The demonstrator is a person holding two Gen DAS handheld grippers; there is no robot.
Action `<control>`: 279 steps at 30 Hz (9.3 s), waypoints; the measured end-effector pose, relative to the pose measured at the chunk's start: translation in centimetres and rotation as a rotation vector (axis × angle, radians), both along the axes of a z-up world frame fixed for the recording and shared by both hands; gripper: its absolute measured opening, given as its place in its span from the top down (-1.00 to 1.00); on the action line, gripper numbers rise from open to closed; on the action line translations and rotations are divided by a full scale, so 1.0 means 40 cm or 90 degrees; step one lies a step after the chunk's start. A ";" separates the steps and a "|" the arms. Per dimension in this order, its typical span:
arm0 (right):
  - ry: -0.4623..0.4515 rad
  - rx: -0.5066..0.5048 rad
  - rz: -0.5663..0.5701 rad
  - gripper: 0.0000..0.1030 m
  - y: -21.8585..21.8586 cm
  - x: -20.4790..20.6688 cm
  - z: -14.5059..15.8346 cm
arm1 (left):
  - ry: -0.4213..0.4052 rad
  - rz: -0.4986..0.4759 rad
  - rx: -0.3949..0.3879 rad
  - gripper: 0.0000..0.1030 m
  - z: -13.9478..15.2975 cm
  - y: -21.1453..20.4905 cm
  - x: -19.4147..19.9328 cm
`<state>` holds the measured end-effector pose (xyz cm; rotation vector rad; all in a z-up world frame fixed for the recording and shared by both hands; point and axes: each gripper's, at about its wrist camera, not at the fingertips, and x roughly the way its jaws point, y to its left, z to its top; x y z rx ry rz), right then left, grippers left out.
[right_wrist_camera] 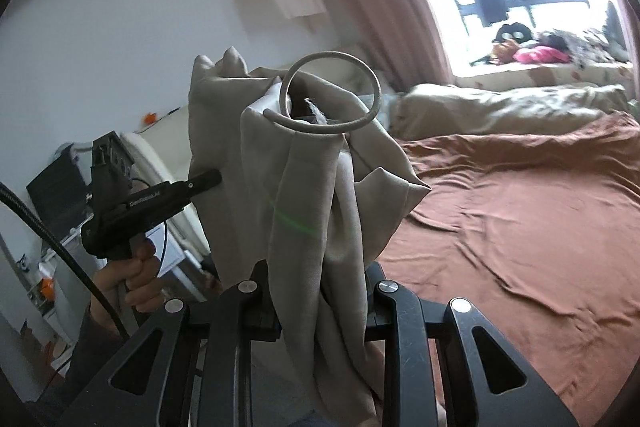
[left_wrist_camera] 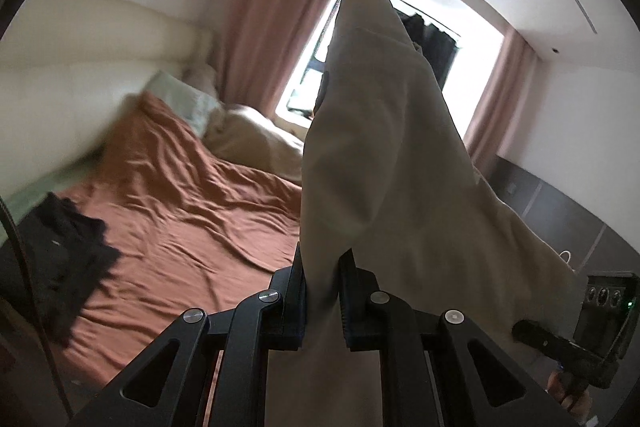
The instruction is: Fold large clothes
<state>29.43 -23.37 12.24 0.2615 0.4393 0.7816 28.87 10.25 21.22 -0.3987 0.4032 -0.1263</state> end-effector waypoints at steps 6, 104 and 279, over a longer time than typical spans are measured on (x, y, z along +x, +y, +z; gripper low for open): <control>-0.006 -0.020 0.055 0.59 0.154 0.128 0.034 | 0.000 0.064 0.004 0.74 0.023 0.206 -0.027; 0.235 -0.144 0.189 -0.32 1.046 0.937 -0.302 | 0.274 0.351 0.017 -0.31 -0.514 0.685 -0.069; 0.022 -0.111 -0.216 -1.00 0.164 -0.241 -0.370 | 0.024 0.055 0.172 -0.99 -0.416 -0.116 -0.668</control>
